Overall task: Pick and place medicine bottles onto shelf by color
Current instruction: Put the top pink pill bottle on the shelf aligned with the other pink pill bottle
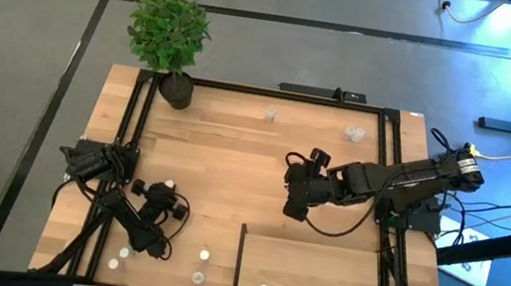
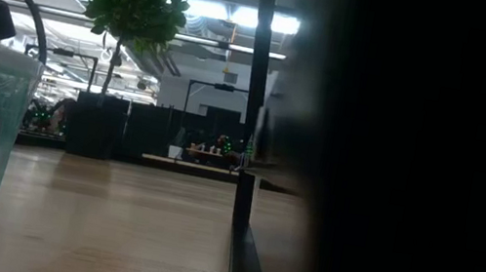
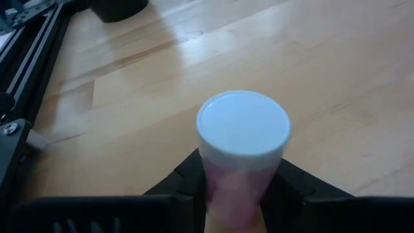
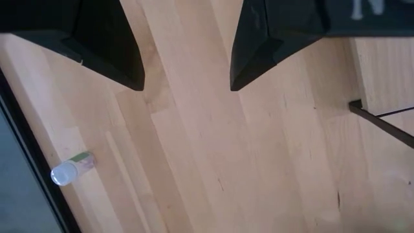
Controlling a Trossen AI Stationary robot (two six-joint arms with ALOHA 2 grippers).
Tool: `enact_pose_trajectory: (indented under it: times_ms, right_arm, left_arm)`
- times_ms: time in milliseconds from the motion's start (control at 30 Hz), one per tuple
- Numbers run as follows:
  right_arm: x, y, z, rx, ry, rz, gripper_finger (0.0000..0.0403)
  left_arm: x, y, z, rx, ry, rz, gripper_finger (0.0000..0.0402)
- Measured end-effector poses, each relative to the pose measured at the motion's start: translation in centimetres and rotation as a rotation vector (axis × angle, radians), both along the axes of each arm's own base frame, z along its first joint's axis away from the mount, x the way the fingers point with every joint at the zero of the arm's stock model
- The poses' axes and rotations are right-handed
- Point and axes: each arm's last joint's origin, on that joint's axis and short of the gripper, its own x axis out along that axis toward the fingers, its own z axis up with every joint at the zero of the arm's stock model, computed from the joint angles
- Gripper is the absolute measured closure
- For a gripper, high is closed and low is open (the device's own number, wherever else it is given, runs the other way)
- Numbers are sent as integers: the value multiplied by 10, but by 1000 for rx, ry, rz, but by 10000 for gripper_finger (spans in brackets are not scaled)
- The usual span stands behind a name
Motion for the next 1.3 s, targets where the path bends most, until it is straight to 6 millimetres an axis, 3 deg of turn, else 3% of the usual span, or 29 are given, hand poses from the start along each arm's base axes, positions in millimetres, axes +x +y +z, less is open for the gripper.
enact_pose_trajectory:
  times_ms: [167,633,900,1300]
  right_arm:
    - [0,0,0,1,0,-1,174]
    - [-1,0,0,-10,14,15,174]
    - [-1,0,-1,-37,36,52,174]
    - [-23,-7,22,-37,0,69,174]
  left_arm:
    - [1,0,1,24,-28,-36,325]
    - [10,-2,12,61,-105,-117,326]
    - [25,5,46,20,-39,-164,326]
    - [45,42,112,-6,54,-333,327]
